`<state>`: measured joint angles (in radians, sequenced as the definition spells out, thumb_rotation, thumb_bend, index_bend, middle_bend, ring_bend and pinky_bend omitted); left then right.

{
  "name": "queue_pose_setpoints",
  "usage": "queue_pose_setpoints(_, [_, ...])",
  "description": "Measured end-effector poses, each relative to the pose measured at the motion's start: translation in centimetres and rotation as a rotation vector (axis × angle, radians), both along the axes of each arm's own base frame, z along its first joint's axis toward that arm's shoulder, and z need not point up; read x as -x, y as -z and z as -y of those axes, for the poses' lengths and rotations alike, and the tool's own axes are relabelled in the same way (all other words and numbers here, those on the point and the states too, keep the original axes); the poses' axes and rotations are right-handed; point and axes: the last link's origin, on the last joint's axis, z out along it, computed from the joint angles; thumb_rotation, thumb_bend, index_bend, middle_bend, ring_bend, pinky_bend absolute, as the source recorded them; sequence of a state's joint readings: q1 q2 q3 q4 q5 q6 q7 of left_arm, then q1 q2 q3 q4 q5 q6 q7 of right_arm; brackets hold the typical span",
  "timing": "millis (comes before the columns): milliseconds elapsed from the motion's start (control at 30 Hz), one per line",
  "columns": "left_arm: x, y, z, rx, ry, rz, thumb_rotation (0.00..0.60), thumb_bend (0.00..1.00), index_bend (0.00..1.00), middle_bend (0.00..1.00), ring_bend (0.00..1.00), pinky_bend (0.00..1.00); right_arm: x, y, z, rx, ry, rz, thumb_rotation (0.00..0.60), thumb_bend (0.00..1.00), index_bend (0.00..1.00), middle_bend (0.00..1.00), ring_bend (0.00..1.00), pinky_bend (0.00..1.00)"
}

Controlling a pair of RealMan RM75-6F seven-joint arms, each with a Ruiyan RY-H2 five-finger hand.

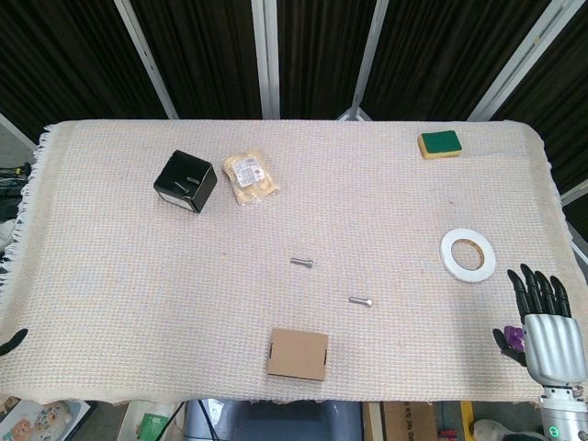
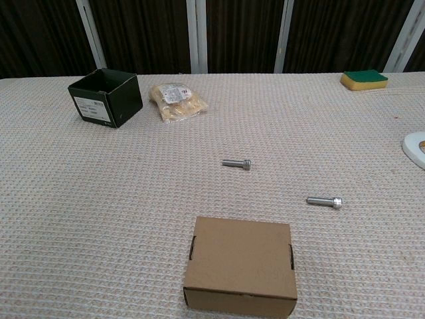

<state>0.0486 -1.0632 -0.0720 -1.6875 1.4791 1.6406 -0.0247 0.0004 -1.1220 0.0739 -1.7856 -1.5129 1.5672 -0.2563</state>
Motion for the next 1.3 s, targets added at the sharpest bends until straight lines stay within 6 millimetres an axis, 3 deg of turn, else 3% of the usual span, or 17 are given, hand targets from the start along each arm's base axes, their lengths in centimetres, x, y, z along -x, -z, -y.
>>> queue_pose_setpoints(567, [-0.1, 0.2, -0.2, -0.003, -0.003, -0.009, 0.600, 0.15, 0.17, 0.12, 0.00, 0.05, -0.2, 0.0, -0.4, -0.011, 0.009, 0.053, 0.600, 0.23, 0.07, 0.00, 0.00, 0.00])
queue_pose_setpoints(867, [-0.3, 0.4, -0.1, 0.002, 0.001, -0.018, 0.600, 0.15, 0.17, 0.12, 0.00, 0.05, -0.4, 0.5, -0.5, -0.025, 0.021, 0.084, 0.600, 0.23, 0.14, 0.00, 0.00, 0.00])
queue_pose_setpoints(1033, [-0.2, 0.4, -0.2, -0.003, -0.006, -0.016, 0.600, 0.15, 0.17, 0.12, 0.00, 0.05, -1.1, 1.3, -0.5, -0.041, 0.018, 0.146, 0.600, 0.23, 0.25, 0.00, 0.00, 0.00])
queue_pose_setpoints(1300, [-0.4, 0.8, -0.6, 0.016, -0.007, -0.029, 0.600, 0.15, 0.17, 0.12, 0.00, 0.05, -4.0, 3.5, 1.3, -0.117, -0.008, 0.255, 0.600, 0.23, 0.31, 0.00, 0.00, 0.00])
